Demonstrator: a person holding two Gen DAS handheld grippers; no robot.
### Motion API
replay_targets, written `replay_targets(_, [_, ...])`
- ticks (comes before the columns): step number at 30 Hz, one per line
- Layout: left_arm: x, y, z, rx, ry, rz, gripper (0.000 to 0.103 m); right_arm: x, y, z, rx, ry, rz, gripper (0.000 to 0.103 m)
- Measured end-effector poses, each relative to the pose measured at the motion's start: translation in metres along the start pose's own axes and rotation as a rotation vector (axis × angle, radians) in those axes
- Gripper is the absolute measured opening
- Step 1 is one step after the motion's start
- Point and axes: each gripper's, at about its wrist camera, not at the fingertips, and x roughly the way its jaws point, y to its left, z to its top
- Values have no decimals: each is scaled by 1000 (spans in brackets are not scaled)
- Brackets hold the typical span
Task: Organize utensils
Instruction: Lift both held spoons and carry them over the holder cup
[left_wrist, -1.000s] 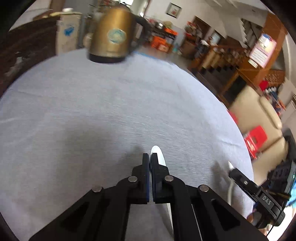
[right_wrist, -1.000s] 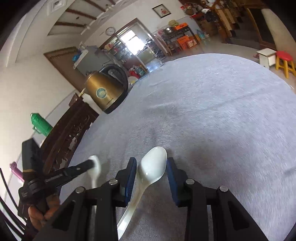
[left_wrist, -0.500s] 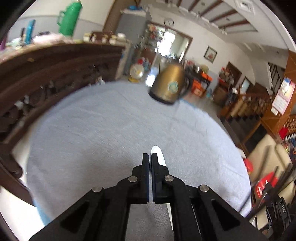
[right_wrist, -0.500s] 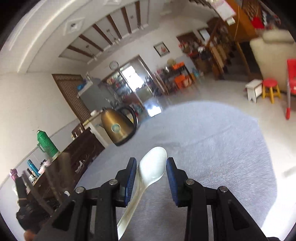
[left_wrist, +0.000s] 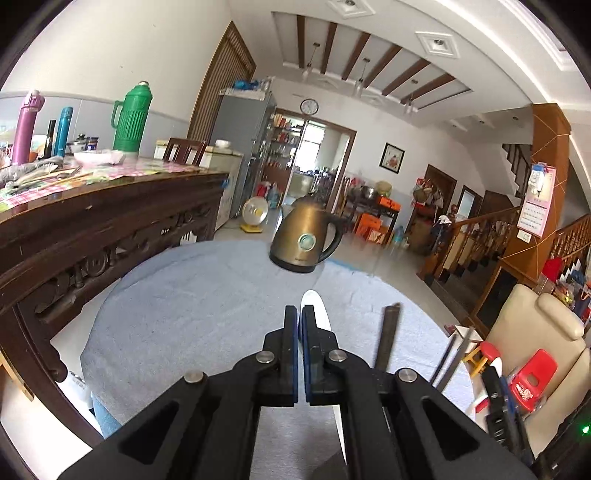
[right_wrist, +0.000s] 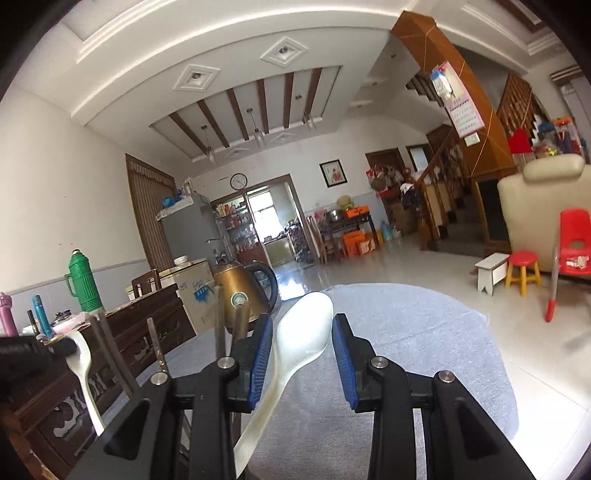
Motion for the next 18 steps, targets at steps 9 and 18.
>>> replay_targets(9, [11, -11, -17, 5, 7, 33, 2, 3, 17, -8, -58, -48, -20, 36])
replay_targets(18, [9, -23, -34, 59, -24, 57, 2, -3, 38, -24, -176, -98, -7, 36])
